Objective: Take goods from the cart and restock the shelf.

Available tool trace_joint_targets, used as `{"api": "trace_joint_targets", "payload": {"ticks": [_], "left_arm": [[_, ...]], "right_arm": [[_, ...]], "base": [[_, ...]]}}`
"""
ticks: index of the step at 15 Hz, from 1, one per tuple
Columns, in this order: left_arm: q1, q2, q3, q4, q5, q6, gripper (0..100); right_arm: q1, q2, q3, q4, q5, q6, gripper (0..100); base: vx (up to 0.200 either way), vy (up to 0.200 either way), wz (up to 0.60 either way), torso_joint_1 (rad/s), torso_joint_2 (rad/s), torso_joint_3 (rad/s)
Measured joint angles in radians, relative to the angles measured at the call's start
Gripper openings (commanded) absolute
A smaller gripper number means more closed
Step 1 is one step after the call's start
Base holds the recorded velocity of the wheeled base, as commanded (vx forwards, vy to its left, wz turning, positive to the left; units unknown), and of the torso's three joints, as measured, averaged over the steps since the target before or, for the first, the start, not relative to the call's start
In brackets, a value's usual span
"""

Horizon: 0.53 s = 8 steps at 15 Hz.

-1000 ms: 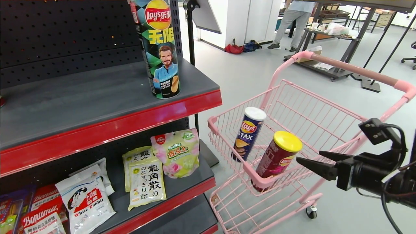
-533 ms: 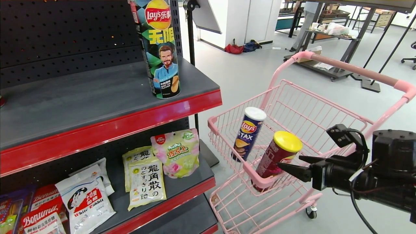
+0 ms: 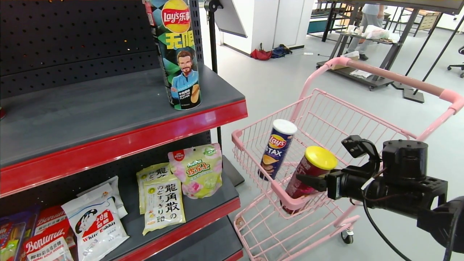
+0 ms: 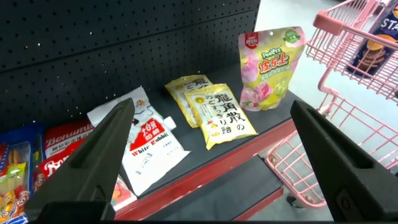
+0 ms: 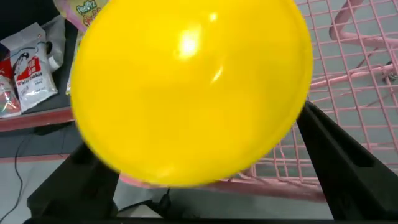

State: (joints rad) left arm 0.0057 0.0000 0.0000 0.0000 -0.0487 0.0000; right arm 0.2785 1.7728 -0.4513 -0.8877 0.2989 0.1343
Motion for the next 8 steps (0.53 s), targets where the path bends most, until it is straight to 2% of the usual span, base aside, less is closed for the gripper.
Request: {"api": "trace_joint_targets", "payload": {"ticks": [4,5,8], "left_arm": [[0.000,0.000,0.000,0.000,0.000,0.000,100],[0.000,0.000,0.000,0.000,0.000,0.000,100],[0.000,0.000,0.000,0.000,0.000,0.004,100]], "right_arm": [[0.000,0.049,-0.037,0.001,0.000,-0.003,100],[0.000,0.056,-0.042,0.001,0.000,-0.003,0],[0.000,0.082,-0.055,-0.046,-0.003,-0.003,0]], "base": [[0.000,0.000,0.00,0.000,0.00,0.000],[0.000,0.000,0.00,0.000,0.00,0.000],[0.000,0.000,0.00,0.000,0.00,0.000]]}}
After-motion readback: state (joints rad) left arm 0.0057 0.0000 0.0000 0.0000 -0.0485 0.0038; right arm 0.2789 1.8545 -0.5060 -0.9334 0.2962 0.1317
